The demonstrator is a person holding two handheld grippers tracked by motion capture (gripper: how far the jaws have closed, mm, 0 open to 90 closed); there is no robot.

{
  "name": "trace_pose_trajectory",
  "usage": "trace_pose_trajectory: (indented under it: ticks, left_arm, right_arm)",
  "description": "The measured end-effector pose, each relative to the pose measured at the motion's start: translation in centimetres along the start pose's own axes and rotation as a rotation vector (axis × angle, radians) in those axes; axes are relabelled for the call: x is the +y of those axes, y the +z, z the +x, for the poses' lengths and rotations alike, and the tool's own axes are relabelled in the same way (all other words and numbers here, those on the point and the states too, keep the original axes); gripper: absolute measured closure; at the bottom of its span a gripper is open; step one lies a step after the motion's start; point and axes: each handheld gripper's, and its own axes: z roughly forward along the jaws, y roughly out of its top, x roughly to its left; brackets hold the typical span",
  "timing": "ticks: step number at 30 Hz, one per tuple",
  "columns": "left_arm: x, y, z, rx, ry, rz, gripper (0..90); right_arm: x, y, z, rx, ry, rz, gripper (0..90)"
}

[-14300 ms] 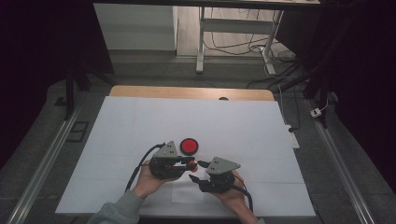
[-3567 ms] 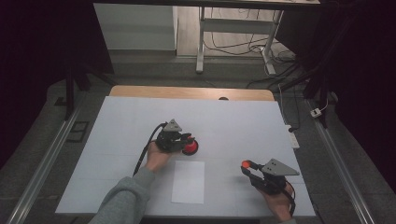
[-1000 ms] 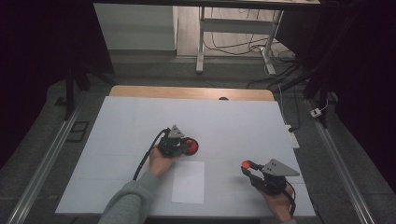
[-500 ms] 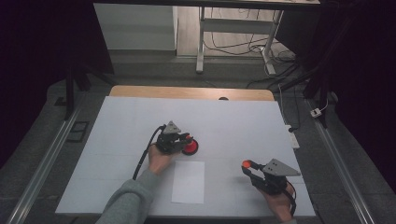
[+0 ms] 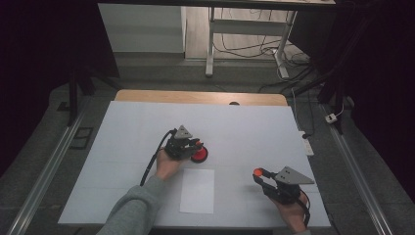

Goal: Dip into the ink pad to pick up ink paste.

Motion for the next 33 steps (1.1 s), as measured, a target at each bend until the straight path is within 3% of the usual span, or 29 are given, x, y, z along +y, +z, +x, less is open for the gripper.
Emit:
trace_pose_trajectory:
  ticks: [13, 17, 33]
  left_arm:
    - [-0.6, 0.9, -0.1, 0.003, 0.012, 0.044, 72.1]
    - [-0.9, 0.9, 0.1, -0.005, -0.002, 0.035, 72.2]
    - [-1.3, 1.1, -0.6, 0.038, -0.005, 0.013, 72.6]
  right_arm:
    - [0.0, 0.1, 0.1, 0.003, 0.003, 0.000, 64.6]
    - [0.0, 0.1, 0.0, 0.002, 0.001, 0.003, 64.7]
    - [0.0, 0.1, 0.1, 0.004, -0.002, 0.003, 64.7]
